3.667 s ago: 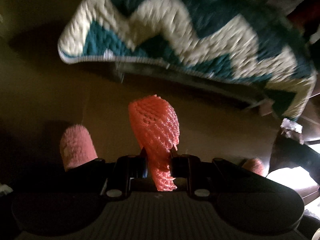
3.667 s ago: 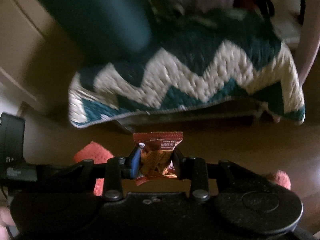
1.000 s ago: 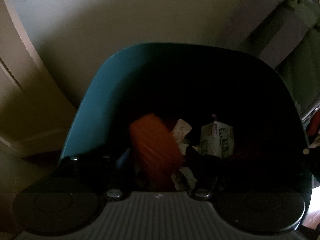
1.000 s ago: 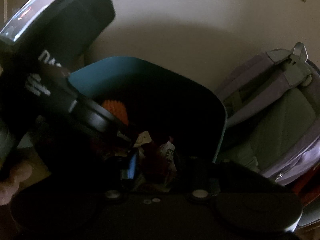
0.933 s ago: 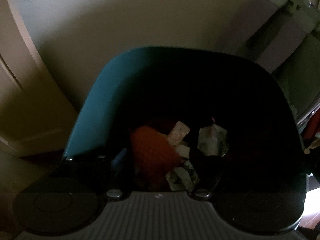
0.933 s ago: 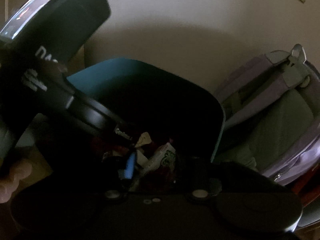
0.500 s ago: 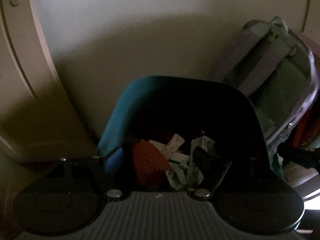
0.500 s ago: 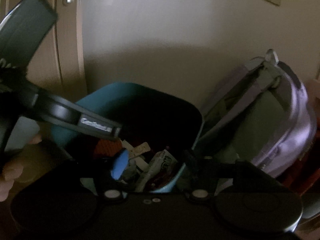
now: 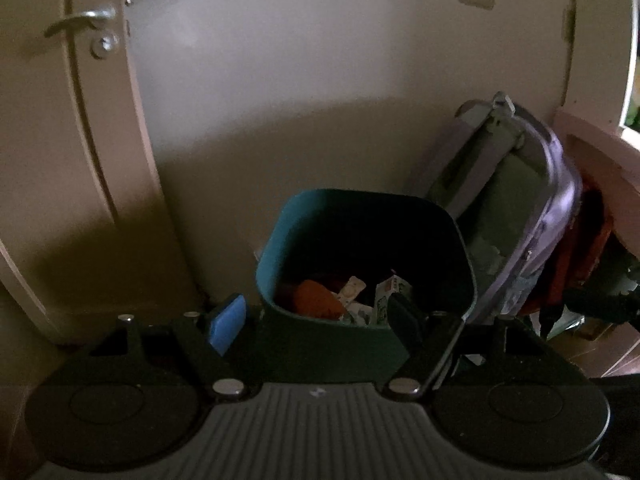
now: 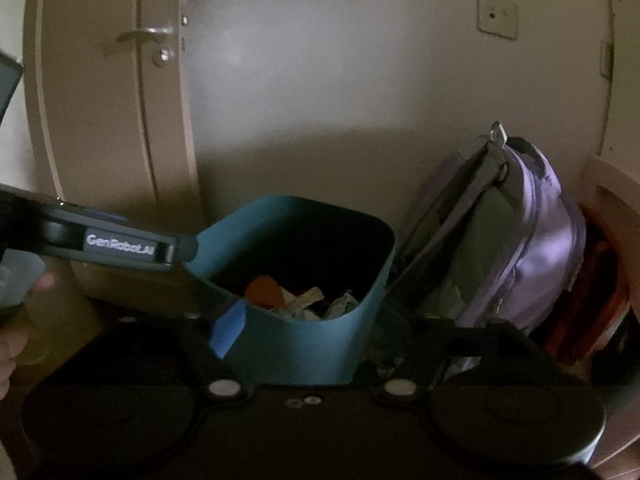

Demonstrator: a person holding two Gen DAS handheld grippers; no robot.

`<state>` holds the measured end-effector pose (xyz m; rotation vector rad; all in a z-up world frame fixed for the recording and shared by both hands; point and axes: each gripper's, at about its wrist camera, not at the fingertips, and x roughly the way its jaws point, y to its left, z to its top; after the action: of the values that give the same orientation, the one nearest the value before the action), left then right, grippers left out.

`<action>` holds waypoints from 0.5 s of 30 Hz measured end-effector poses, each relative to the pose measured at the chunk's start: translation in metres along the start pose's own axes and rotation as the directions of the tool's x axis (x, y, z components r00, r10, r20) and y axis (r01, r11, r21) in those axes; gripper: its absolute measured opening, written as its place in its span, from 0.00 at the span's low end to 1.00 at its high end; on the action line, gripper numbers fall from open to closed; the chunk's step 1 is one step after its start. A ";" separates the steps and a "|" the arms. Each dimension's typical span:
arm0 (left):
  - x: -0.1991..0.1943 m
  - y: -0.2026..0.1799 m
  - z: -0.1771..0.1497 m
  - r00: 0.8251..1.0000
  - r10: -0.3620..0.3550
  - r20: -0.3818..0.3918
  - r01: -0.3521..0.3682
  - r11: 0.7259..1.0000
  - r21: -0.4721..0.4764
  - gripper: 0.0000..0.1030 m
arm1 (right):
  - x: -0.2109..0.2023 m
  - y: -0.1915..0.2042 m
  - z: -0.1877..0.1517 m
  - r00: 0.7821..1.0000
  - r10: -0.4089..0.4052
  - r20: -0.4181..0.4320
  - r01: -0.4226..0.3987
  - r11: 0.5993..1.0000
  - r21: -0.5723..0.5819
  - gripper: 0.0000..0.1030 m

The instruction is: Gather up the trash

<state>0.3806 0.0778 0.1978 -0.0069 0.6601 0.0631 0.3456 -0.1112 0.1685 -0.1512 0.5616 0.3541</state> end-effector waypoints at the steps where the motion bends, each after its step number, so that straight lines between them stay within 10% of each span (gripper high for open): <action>1: -0.006 0.001 -0.005 1.000 -0.001 0.010 0.001 1.000 0.000 0.76 | -0.007 0.001 -0.004 1.000 0.007 0.006 -0.007 1.000 0.009 0.73; 15: -0.103 0.010 -0.064 0.991 -0.004 0.133 0.002 1.000 0.013 0.78 | -0.091 0.016 -0.047 0.986 0.076 0.149 -0.084 0.996 0.043 0.87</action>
<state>0.2596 0.0800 0.2107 0.0084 0.5270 0.0559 0.2454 -0.1331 0.1782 -0.0543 0.4312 0.4256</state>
